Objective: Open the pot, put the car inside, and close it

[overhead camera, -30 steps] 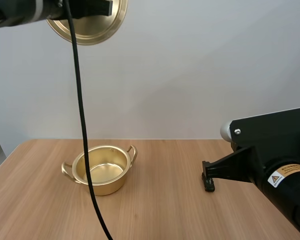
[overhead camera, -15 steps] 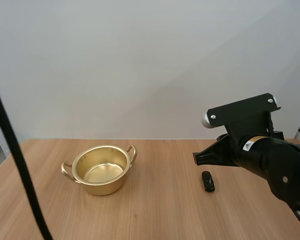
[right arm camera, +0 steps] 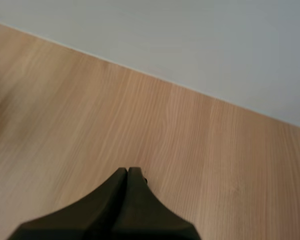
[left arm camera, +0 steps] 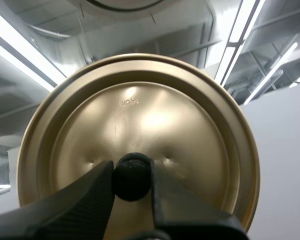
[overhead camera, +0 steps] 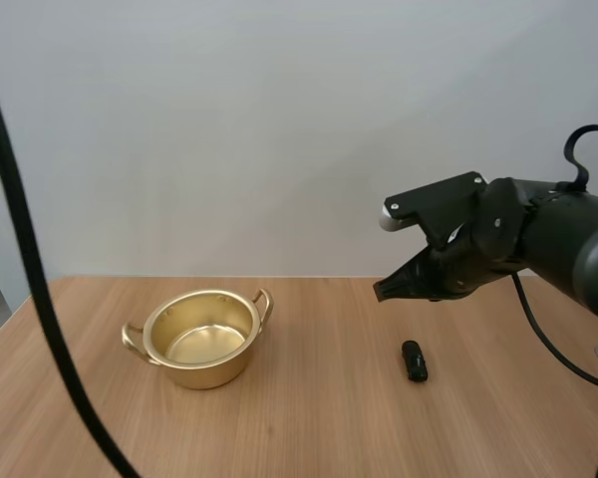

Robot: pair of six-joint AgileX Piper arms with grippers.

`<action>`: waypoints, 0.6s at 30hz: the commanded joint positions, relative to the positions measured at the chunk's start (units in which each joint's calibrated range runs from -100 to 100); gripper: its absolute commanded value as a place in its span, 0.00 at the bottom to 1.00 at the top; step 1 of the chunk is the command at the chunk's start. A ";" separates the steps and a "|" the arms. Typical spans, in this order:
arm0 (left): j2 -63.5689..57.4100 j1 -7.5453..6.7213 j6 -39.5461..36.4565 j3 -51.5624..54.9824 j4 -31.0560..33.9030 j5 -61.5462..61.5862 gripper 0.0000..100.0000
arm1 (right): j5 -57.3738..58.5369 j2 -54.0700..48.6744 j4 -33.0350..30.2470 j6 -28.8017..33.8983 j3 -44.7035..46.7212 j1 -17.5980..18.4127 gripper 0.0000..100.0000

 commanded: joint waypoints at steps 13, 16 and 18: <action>2.57 0.01 -0.02 0.01 0.14 0.03 0.00 | -7.63 23.20 -4.12 2.70 0.01 -0.03 0.89; 2.84 0.01 -0.02 0.01 0.14 0.03 0.00 | -9.66 25.43 -5.91 4.41 0.01 -0.03 0.89; 3.14 0.01 -0.02 0.01 0.14 0.20 0.00 | -10.26 27.32 -6.30 5.08 0.01 -0.03 0.89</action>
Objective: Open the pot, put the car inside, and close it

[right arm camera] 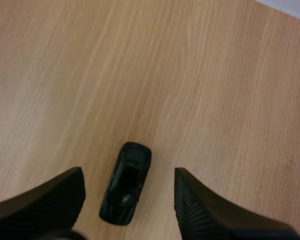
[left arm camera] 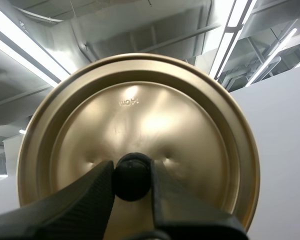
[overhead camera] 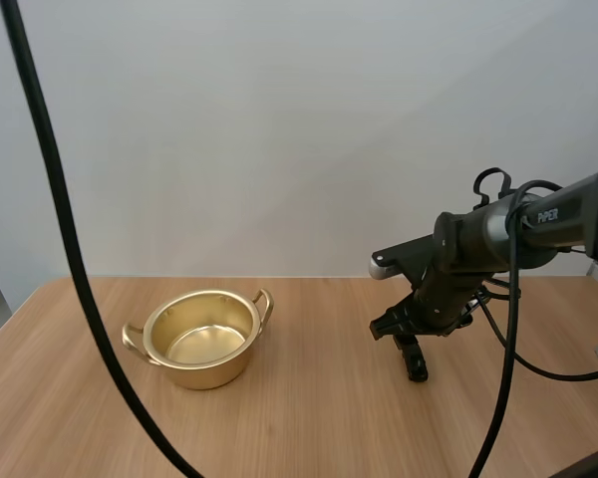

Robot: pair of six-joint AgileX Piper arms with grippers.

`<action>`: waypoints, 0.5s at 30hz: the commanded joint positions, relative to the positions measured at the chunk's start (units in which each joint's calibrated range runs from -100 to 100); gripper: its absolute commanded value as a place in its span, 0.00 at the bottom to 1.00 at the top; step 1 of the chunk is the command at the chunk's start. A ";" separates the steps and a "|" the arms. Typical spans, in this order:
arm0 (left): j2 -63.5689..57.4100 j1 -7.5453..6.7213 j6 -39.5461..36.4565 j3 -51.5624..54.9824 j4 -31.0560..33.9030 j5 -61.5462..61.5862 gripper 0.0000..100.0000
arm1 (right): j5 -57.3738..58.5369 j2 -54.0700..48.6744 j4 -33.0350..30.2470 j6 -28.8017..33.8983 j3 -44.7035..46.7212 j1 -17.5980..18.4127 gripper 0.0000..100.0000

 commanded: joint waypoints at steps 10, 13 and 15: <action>0.88 0.01 -0.02 0.01 -0.01 0.23 0.00 | -1.76 8.99 0.18 0.33 -2.00 -0.03 0.88; 0.81 0.01 -0.02 0.01 0.11 0.23 0.00 | -2.74 10.68 0.57 0.33 -2.43 -0.03 0.83; 0.81 0.01 -0.02 0.01 0.11 0.23 0.00 | -3.16 11.31 0.20 0.33 -2.43 -0.03 0.76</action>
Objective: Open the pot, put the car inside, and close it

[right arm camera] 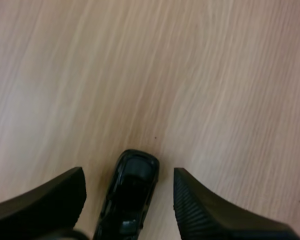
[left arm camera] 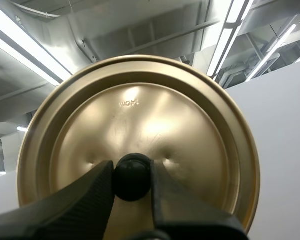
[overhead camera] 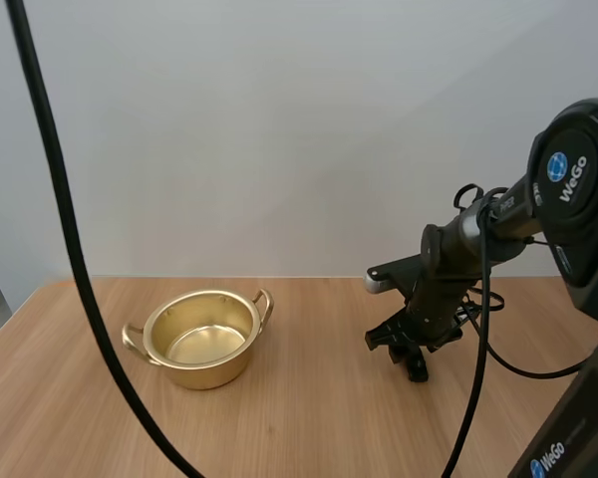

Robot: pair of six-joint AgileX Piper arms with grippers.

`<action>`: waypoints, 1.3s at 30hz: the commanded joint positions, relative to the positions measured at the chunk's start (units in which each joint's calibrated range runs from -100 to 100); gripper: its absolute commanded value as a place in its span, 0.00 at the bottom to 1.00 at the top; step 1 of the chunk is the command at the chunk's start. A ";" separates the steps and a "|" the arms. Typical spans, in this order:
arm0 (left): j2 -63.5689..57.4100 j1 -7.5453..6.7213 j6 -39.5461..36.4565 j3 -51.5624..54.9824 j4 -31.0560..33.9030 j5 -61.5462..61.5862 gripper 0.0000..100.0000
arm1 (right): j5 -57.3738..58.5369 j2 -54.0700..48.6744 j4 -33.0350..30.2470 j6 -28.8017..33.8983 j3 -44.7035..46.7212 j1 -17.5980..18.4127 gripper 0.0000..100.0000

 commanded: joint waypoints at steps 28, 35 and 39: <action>-0.03 0.01 -0.02 0.01 0.11 0.32 0.00 | 16.67 -20.00 21.71 -15.66 -22.01 4.29 0.00; -0.03 0.01 -0.02 0.01 0.11 0.32 0.00 | 21.35 -21.32 23.96 -16.09 -31.61 12.55 0.00; -0.03 0.01 -0.02 0.01 0.11 2.82 0.00 | 20.96 -20.91 23.96 -16.85 -32.58 16.17 0.00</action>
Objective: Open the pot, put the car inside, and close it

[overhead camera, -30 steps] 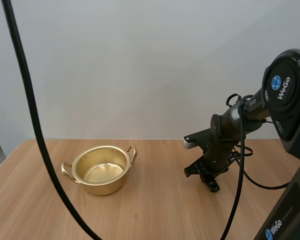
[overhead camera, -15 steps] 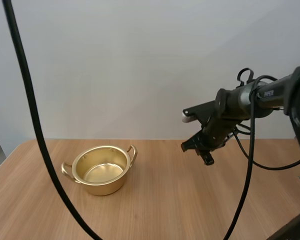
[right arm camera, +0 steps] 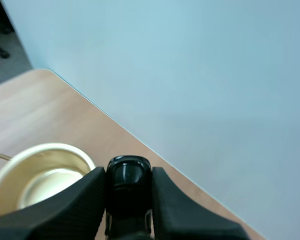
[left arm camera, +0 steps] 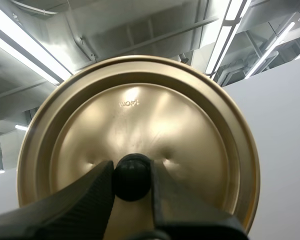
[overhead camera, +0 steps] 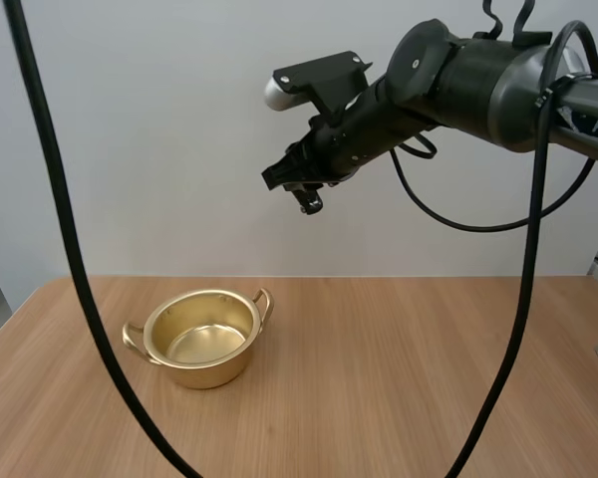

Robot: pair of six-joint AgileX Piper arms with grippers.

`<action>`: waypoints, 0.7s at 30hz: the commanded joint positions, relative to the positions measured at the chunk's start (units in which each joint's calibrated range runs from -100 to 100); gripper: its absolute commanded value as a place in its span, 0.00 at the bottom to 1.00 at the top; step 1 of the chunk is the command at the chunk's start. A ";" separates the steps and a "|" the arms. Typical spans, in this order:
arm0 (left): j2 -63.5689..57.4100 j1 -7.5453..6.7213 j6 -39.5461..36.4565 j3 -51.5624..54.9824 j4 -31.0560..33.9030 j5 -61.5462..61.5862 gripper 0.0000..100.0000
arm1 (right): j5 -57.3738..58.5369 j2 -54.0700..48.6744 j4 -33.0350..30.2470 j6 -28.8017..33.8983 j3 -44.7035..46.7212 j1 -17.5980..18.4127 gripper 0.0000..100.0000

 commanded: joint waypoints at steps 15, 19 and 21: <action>-0.03 0.09 -0.02 0.01 0.43 7.13 0.00 | -11.10 18.68 -2.09 -2.77 -0.15 13.57 0.00; -0.03 0.16 -0.02 0.01 0.55 7.65 0.00 | -12.99 26.26 -5.07 -2.77 -0.15 15.37 0.00; -0.03 0.16 -0.02 0.01 0.55 7.65 0.00 | -14.45 30.15 -5.20 -2.77 -0.15 15.49 0.00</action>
